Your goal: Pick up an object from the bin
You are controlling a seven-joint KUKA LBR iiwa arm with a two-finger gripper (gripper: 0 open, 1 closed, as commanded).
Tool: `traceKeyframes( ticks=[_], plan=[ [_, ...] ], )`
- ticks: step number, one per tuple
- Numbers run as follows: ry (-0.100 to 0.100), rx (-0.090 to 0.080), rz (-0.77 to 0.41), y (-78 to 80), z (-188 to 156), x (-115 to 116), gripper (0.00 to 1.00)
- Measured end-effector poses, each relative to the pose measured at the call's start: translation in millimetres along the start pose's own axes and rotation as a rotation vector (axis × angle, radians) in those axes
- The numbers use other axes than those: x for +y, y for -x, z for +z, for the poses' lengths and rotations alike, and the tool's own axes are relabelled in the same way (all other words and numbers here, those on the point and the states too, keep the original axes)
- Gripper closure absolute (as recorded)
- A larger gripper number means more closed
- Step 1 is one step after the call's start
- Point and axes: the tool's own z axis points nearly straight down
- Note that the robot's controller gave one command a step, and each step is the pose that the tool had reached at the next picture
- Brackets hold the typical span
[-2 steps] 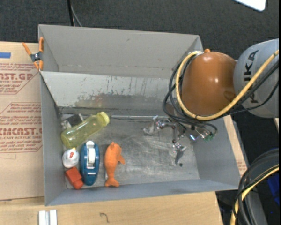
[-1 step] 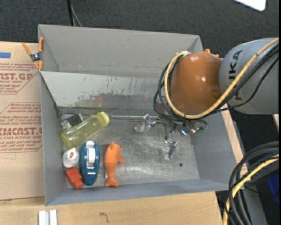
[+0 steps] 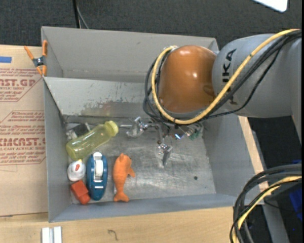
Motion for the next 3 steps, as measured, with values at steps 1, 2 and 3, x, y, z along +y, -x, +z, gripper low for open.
traceKeyframes(
  ticks=[1,2,3],
  plan=[
    [-0.005,-0.014,-0.079,7.5,5.3,35.9,0.00],
    [-0.009,-0.007,-0.278,44.4,85.1,59.0,1.00],
    [-0.009,-0.007,-0.278,44.4,85.2,59.0,1.00]
  ],
)
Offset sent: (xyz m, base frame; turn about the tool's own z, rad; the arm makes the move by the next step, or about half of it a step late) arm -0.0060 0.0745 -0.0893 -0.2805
